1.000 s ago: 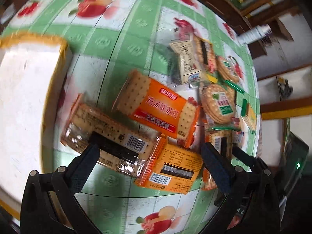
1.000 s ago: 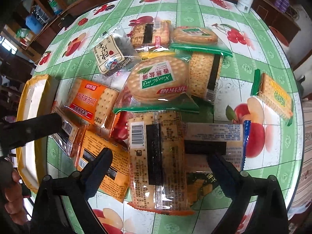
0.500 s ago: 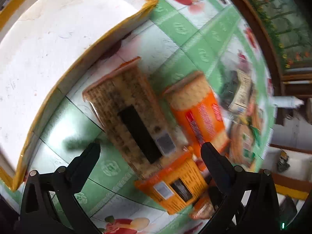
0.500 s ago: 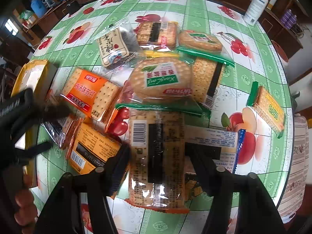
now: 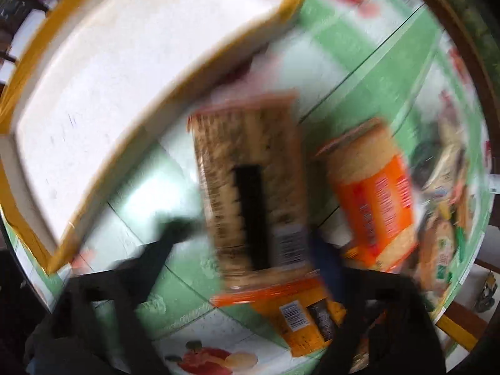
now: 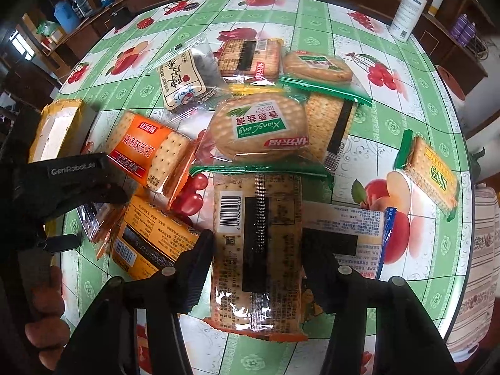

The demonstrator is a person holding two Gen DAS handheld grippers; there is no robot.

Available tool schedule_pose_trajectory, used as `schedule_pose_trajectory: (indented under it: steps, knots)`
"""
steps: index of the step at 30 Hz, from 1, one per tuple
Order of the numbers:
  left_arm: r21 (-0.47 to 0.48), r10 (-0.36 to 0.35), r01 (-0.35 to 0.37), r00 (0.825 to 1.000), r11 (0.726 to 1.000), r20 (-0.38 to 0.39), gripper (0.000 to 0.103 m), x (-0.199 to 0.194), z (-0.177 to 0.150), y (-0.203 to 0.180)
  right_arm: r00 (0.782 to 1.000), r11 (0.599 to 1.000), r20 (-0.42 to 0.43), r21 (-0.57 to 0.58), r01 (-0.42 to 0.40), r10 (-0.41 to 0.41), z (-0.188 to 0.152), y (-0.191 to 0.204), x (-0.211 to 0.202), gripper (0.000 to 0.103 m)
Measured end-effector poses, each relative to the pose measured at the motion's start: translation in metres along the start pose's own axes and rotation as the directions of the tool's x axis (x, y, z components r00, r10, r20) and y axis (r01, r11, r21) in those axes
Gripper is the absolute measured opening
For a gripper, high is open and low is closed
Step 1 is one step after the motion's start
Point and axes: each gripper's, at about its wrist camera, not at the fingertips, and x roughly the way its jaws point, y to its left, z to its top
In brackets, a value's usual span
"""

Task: Organize snacks
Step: 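Grasp the tan cracker pack with the left gripper while the right grasps a tan pack, then carry both tan packs into the white box and open both grippers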

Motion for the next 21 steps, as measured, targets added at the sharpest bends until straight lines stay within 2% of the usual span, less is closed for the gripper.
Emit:
schedule_pose_trajectory:
  steps: [1, 3, 11, 18, 21]
  knots:
    - [0.008, -0.049, 0.049, 0.999, 0.999, -0.016, 0.052, -0.002, -0.003, -0.003, 1.000, 1.000, 0.000, 0.004, -0.004, 0.004, 0.000, 0.000, 0.000, 0.057]
    - [0.044, -0.058, 0.059, 0.998, 0.997, -0.033, 0.052, -0.004, -0.006, -0.008, 1.000, 1.000, 0.001, 0.008, -0.006, 0.006, -0.001, -0.001, -0.001, 0.057]
    - [0.083, -0.134, 0.136, 0.990, 0.987, -0.038, 0.052, -0.010, -0.009, 0.007, 0.999, 0.999, 0.008, 0.026, -0.040, 0.040, -0.004, -0.005, -0.004, 0.057]
    - [0.175, -0.159, 0.163, 0.987, 0.971, -0.039, 0.052, -0.011, -0.024, 0.014, 0.994, 0.993, 0.043, 0.054, -0.105, 0.103, -0.014, -0.016, -0.023, 0.057]
    - [0.224, -0.165, 0.170, 0.986, 0.960, -0.041, 0.052, -0.012, -0.037, 0.020, 0.993, 0.993, 0.053, 0.054, -0.104, 0.101, -0.020, -0.019, -0.033, 0.057]
